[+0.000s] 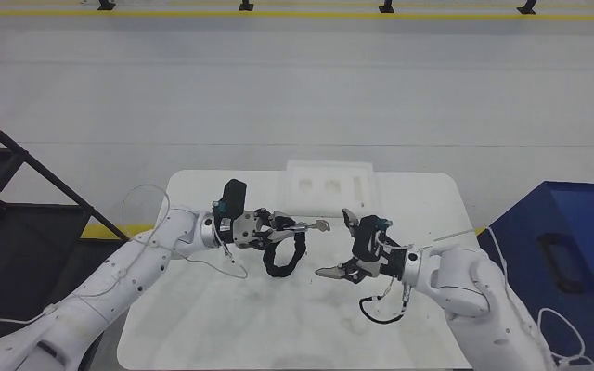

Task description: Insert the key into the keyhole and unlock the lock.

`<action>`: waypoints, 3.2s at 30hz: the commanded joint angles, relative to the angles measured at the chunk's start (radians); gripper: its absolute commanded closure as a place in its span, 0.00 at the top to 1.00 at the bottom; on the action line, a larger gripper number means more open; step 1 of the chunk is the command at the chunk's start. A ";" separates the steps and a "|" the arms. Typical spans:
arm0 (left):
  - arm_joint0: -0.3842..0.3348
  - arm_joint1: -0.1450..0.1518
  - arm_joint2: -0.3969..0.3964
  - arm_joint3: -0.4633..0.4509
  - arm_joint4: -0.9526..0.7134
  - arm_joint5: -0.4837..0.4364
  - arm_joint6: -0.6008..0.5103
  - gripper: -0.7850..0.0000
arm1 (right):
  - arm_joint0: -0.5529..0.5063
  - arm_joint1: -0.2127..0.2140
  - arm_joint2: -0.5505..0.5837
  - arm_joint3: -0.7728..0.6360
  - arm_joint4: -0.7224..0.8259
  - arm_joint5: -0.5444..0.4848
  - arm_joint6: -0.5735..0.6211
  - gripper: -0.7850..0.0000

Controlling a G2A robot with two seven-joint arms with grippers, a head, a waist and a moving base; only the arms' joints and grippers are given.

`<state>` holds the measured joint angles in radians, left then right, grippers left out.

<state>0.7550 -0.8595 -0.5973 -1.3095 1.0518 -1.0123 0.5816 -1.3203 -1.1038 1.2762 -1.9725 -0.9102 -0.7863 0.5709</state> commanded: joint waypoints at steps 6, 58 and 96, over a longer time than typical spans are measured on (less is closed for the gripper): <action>-0.018 0.026 0.029 -0.025 -0.081 0.000 -0.090 0.00 | 0.046 0.012 0.011 -0.022 -0.253 -0.140 -0.090 1.00; -0.082 0.060 0.149 -0.039 -0.211 0.000 -0.162 0.00 | 0.025 0.041 -0.078 -0.055 -0.803 -0.001 -0.537 0.00; -0.041 -0.075 0.128 0.321 -0.062 0.095 -0.224 0.00 | 0.119 0.033 -0.087 0.168 -0.086 -0.027 -0.192 1.00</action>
<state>0.7131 -0.9293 -0.4700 -1.0052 0.9875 -0.9139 0.3559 -1.2058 -1.0702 1.1922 -1.8121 -1.0094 -0.8135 0.3737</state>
